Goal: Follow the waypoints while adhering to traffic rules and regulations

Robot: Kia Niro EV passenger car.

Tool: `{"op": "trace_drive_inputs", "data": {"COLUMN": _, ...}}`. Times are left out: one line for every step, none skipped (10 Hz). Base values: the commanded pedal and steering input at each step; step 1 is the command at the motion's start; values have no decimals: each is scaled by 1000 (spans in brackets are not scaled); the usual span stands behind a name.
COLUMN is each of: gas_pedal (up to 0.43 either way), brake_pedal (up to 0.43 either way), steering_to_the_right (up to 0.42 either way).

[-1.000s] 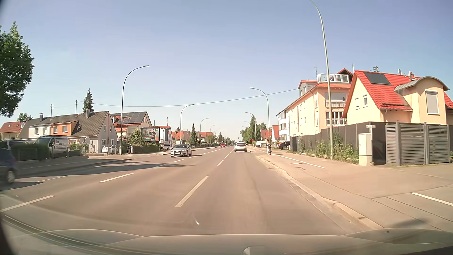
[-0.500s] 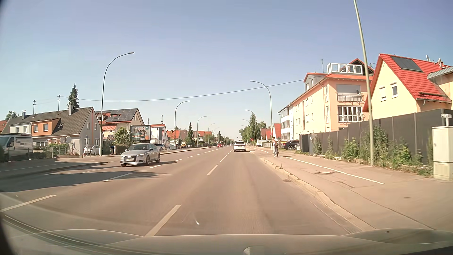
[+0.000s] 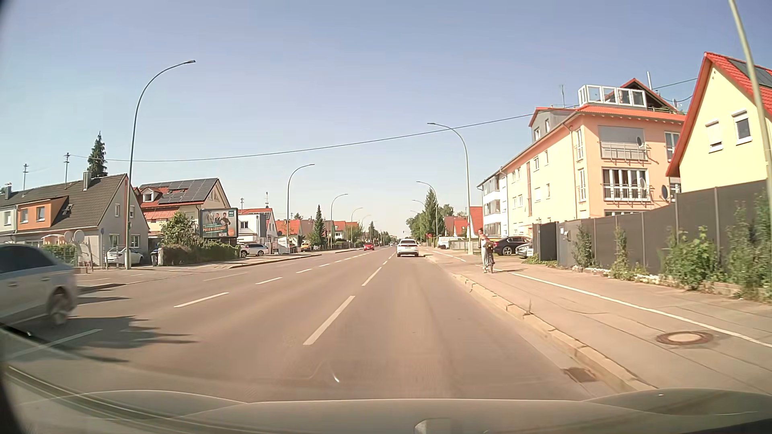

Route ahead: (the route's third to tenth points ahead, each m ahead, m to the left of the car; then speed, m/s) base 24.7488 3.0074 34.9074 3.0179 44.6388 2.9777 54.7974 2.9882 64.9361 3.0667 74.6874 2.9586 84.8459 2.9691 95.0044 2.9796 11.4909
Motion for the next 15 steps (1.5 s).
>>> {"op": "trace_drive_inputs", "data": {"gas_pedal": 59, "brake_pedal": 0, "steering_to_the_right": -1}}
{"op": "trace_drive_inputs", "data": {"gas_pedal": 59, "brake_pedal": 0, "steering_to_the_right": -1}}
{"op": "trace_drive_inputs", "data": {"gas_pedal": 59, "brake_pedal": 0, "steering_to_the_right": -2}}
{"op": "trace_drive_inputs", "data": {"gas_pedal": 59, "brake_pedal": 0, "steering_to_the_right": -2}}
{"op": "trace_drive_inputs", "data": {"gas_pedal": 59, "brake_pedal": 0, "steering_to_the_right": -2}}
{"op": "trace_drive_inputs", "data": {"gas_pedal": 59, "brake_pedal": 0, "steering_to_the_right": -3}}
{"op": "trace_drive_inputs", "data": {"gas_pedal": 59, "brake_pedal": 0, "steering_to_the_right": -5}}
{"op": "trace_drive_inputs", "data": {"gas_pedal": 59, "brake_pedal": 0, "steering_to_the_right": -6}}
{"op": "trace_drive_inputs", "data": {"gas_pedal": 67, "brake_pedal": 0, "steering_to_the_right": -6}}
{"op": "trace_drive_inputs", "data": {"gas_pedal": 79, "brake_pedal": 0, "steering_to_the_right": -6}}
{"op": "trace_drive_inputs", "data": {"gas_pedal": 98, "brake_pedal": 0, "steering_to_the_right": -6}}
{"op": "trace_drive_inputs", "data": {"gas_pedal": 130, "brake_pedal": 0, "steering_to_the_right": -5}}
{"op": "trace_drive_inputs", "data": {"gas_pedal": 138, "brake_pedal": 0, "steering_to_the_right": -5}}
{"op": "trace_drive_inputs", "data": {"gas_pedal": 138, "brake_pedal": 0, "steering_to_the_right": -4}}
{"op": "trace_drive_inputs", "data": {"gas_pedal": 138, "brake_pedal": 0, "steering_to_the_right": -4}}
